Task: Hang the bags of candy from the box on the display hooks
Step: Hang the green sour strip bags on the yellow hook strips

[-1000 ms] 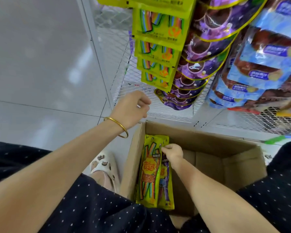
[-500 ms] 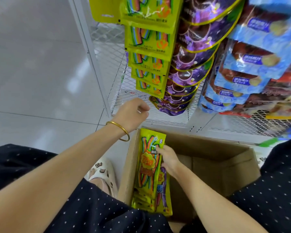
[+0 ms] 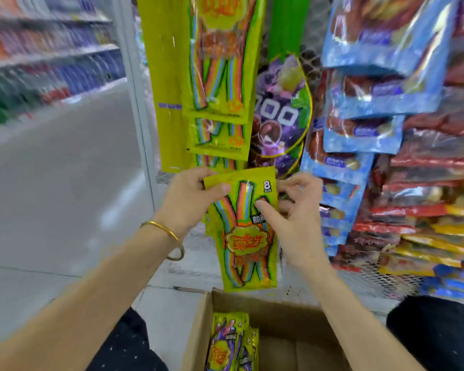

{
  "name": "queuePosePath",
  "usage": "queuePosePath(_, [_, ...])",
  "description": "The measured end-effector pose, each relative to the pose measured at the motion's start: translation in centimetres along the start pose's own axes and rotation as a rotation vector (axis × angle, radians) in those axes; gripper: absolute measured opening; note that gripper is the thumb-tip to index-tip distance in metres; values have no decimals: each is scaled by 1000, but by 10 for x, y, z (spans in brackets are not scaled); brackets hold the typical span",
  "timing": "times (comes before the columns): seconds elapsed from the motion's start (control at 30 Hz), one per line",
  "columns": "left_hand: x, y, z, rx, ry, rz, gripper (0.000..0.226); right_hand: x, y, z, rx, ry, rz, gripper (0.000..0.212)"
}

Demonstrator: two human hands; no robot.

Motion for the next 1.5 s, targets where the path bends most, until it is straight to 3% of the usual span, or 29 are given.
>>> queuePosePath(0.07, [43,30,-11,41,-96,10,7,-51,-11,-31,-28,194,111,44])
queuePosePath(0.2, [129,90,-39,138,-273,83,15,-132,-27,-101,-46,398,162,13])
queuePosePath(0.33, [195,137,-76,303,-444,99,7,-196,-32,-157,18,562,169,18])
queuePosePath(0.37, [207,148,-89,369,-465,118,2,-207,-33,-170,27,587,179,22])
queuePosePath(0.5, [247,179,-131,562,-502,149,20,-239,-44,-214,14,652,229,23])
queuePosePath(0.7, [279,194,-160,623,-513,85,20,-272,-60,-266,88,719,303,23])
queuePosePath(0.87, [277,196,-171,691,-461,125,40,-273,-68,-290,137,704,453,27])
queuePosePath(0.93, [279,195,-174,674,-435,136,39,-270,-69,-292,136,687,477,27])
queuePosePath(1.03, [279,192,-177,591,-422,262,9,-268,-69,-291,119,669,487,26])
queuePosePath(1.1, [276,192,-180,537,-403,335,31,-268,-69,-290,103,659,495,26])
queuePosePath(1.17, [273,193,-182,504,-374,381,35,-269,-70,-288,94,645,517,26])
queuePosePath(1.5, [273,191,-181,453,-364,371,28,-271,-71,-283,89,611,598,27])
Point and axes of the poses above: each hand's wrist, its own z-axis away from the middle knuckle, its own y-axis out of the back of the hand, x = y × z, the point moved 5 cm from there along -z, towards the middle knuckle, and after that the axes turned 10 degrees about -z, right-handed, at the moved point
